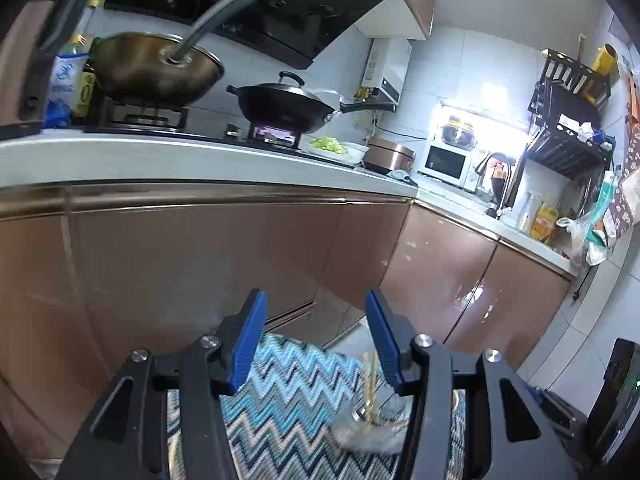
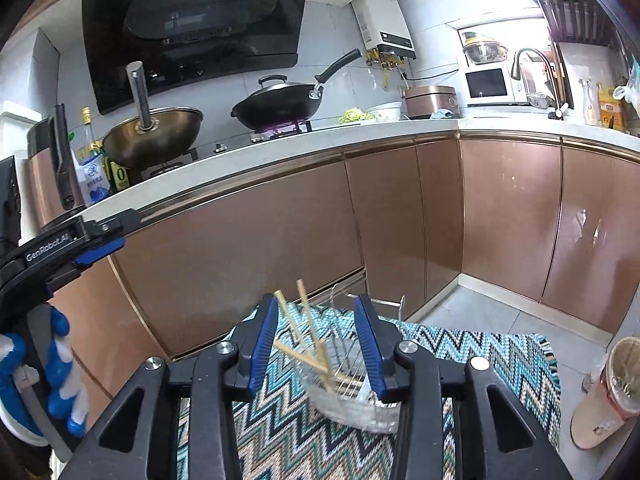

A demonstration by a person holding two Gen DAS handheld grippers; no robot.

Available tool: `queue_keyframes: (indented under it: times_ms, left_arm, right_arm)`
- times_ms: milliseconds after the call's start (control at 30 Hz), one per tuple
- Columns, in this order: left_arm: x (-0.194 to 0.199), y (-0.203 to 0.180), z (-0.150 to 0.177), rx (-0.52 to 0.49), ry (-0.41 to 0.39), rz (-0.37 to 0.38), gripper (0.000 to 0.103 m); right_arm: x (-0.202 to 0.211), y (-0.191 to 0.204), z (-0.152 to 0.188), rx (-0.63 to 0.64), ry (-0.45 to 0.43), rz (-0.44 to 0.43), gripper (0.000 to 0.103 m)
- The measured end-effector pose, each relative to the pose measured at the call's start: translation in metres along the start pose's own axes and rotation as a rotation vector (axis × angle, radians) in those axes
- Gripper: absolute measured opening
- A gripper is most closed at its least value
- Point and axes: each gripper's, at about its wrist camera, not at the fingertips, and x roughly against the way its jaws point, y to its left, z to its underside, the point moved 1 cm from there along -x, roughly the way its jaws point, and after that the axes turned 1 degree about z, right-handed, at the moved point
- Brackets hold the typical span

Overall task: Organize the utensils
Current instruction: 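Withdraw both open tools from the holder and hold above the cloth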

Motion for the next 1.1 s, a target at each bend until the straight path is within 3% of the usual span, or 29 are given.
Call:
queue_keyframes:
  times_ms: [100, 500, 1100]
  left_arm:
    - [0.025, 0.005, 0.002, -0.011, 0.007, -0.024, 0.056]
    - [0.101, 0.011, 0.014, -0.045, 0.058, -0.053, 0.062]
    - [0.158, 0.009, 0.028, -0.066, 0.055, -0.051, 0.064]
  right_arm:
    - [0.013, 0.008, 0.005, 0.001, 0.002, -0.001, 0.046]
    - [0.046, 0.022, 0.034, -0.031, 0.04, -0.007, 0.05]
    - [0.11, 0.028, 0.04, -0.054, 0.004, 0.032, 0.053]
